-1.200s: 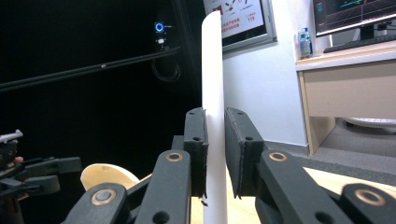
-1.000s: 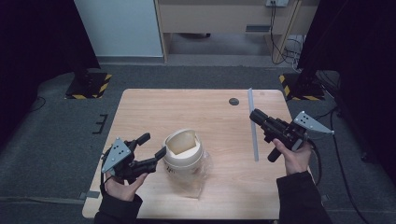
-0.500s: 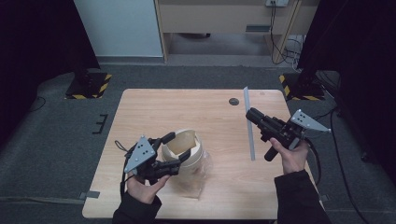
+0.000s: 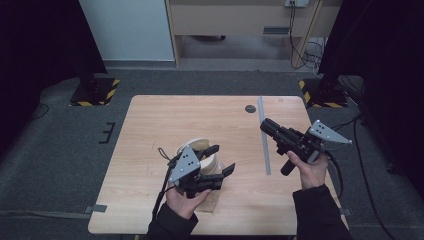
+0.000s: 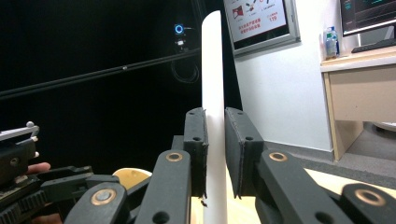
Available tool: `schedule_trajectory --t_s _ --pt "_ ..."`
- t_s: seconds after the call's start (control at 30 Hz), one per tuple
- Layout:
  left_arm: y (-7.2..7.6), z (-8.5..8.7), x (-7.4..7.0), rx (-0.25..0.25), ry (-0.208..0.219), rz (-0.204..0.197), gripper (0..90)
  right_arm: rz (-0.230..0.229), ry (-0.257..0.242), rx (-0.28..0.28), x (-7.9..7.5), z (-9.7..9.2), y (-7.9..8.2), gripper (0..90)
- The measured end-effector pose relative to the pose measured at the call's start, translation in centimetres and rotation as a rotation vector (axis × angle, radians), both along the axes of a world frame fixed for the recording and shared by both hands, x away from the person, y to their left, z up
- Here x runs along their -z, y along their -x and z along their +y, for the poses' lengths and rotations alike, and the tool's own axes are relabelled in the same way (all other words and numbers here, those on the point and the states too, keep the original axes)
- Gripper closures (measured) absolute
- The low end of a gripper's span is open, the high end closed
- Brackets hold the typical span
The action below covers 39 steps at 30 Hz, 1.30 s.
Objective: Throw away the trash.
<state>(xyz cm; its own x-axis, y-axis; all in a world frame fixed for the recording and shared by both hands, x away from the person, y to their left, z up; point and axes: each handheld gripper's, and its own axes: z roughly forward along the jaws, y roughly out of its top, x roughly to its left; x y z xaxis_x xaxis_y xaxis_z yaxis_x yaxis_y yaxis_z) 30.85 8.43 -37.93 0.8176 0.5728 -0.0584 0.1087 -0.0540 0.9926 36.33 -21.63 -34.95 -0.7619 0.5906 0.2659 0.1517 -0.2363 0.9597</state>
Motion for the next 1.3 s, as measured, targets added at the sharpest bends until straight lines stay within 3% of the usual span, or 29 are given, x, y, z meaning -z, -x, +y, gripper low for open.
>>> schedule_trajectory --t_s 0.47,0.8,1.03,1.3 --pt "-2.1 -4.7 1.0 0.037 0.016 0.056 28.0 -0.002 -0.007 -0.013 0.1 0.2 0.2 79.4" --pt "-2.8 -6.9 1.5 0.055 0.036 0.092 28.3 -0.004 -0.012 -0.015 0.2 0.2 0.2 79.4" --pt "-3.4 -7.9 1.3 0.053 0.03 0.082 29.4 0.0 -0.011 -0.026 0.4 0.4 0.3 79.4" --pt "-4.2 -7.6 0.4 0.03 0.045 0.062 32.4 0.007 -0.006 -0.041 0.5 0.6 0.3 79.3"
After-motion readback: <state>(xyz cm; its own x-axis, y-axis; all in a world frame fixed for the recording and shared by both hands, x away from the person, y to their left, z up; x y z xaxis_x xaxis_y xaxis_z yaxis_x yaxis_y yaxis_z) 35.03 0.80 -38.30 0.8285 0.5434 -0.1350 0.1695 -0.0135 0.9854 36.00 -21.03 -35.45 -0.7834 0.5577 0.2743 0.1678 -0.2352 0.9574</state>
